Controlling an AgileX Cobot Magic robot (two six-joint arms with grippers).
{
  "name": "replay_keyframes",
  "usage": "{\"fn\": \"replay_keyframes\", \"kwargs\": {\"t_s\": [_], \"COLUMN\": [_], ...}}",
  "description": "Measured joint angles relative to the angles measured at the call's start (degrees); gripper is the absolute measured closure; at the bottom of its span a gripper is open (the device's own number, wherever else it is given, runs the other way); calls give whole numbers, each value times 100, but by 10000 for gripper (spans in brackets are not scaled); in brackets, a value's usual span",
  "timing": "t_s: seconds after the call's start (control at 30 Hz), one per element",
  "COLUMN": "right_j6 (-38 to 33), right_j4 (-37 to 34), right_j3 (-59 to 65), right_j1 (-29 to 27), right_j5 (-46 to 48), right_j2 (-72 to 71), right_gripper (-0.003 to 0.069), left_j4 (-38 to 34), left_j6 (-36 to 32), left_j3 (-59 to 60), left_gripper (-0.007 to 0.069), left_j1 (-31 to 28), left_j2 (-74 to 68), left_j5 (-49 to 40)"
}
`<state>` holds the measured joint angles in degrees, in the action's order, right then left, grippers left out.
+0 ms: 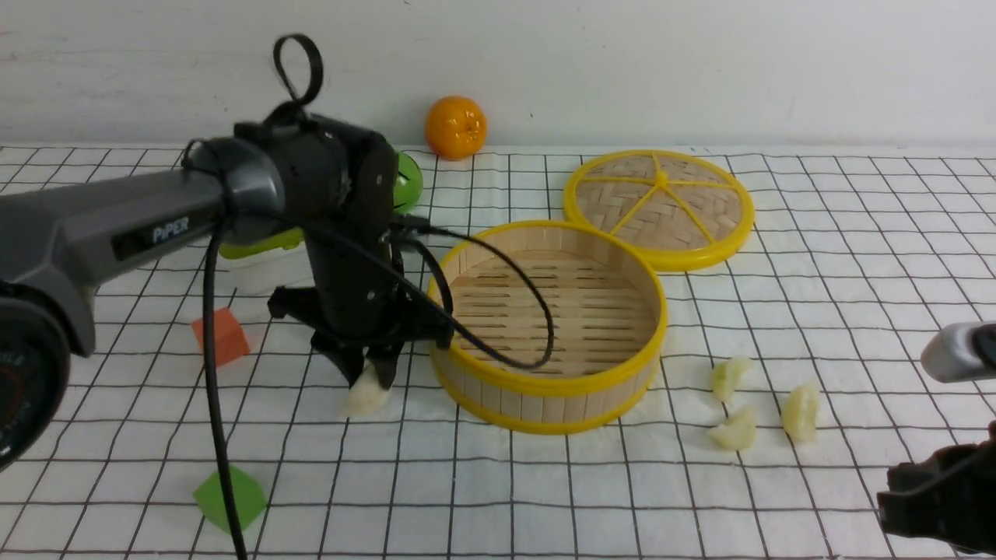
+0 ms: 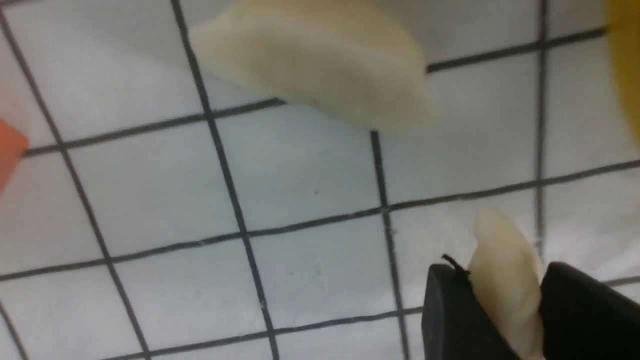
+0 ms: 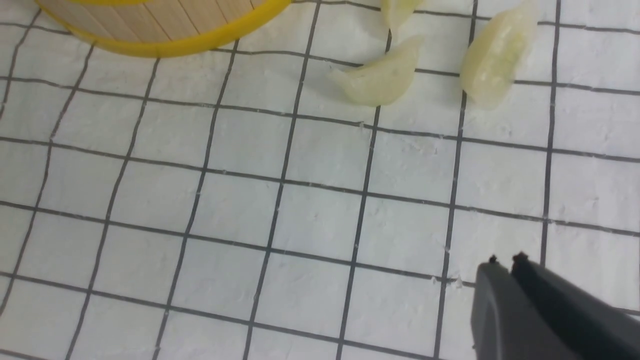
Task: Put the dumplings into the steamer on the table with the white tablecloth.
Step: 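Reach for and grasp a dumpling on the table with the left gripper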
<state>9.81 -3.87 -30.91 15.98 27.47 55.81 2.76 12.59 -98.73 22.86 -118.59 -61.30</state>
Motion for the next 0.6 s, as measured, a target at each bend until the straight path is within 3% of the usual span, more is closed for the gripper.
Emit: {"fn": "replay_keyframes", "kwargs": {"t_s": [0.17, 0.3, 0.37, 0.47, 0.6], "right_j6": [0, 0, 0, 0, 0], "right_j4": [0, 0, 0, 0, 0], "right_j3": [0, 0, 0, 0, 0], "right_j1": [0, 0, 0, 0, 0], "right_j5": [-39, -129, -134, -147, -147], "right_j2": [0, 0, 0, 5, 9], "right_gripper": [620, 615, 613, 611, 608], "left_j4": [-483, -2045, -2412, -2453, -2013], "left_j6": [10, -16, -41, 177, 1018], "left_j3": [-846, -1452, -1533, -1554, -1554], "left_gripper": [410, 419, 420, 420, 420], "left_j1": [-5, 32, 103, 185, 180], "left_j2": [319, 151, -61, -495, -1064], "left_j5": [105, 636, 962, 1400, 1740]}}
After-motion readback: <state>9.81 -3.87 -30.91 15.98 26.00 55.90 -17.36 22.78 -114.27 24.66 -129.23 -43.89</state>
